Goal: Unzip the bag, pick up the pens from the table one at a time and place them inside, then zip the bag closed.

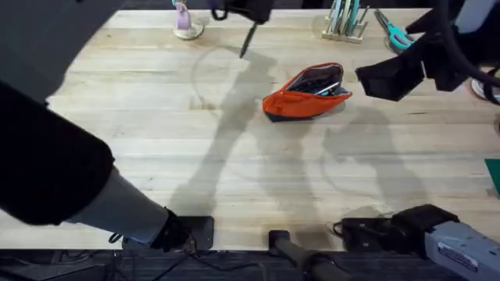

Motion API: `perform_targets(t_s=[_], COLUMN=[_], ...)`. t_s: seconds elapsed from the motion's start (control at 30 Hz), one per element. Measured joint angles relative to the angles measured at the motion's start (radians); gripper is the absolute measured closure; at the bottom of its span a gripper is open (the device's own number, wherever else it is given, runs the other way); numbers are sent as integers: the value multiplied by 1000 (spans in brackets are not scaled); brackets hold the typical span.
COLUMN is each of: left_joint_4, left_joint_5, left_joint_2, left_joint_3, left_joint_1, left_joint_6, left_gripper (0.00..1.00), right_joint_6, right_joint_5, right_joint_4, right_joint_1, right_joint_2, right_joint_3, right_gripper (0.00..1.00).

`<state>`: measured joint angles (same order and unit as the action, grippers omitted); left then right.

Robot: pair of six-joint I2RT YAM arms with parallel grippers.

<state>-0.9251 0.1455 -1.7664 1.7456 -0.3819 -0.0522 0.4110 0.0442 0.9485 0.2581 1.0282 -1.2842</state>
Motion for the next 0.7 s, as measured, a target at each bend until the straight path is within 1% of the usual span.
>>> perform_targets(t_s=[0.13,0.33,0.5,0.7], left_joint_4=[21,76,113,117], left_joint_5=[16,23,24,24], left_joint_2=[0,0,0,0], left_joint_3=[21,23,23,23], left_joint_1=[-77,-168,-211,-253], left_joint_6=[23,38,43,64], left_gripper=[959,959,959,959], right_joint_6=[0,0,0,0], right_joint_5=[-35,-60,-67,-67], right_joint_4=[10,25,28,63], right_joint_1=[0,0,0,0], right_joint_2=[-10,-61,-139,-239], right_joint_3=[0,1,1,1], right_gripper=[4,3,4,4])
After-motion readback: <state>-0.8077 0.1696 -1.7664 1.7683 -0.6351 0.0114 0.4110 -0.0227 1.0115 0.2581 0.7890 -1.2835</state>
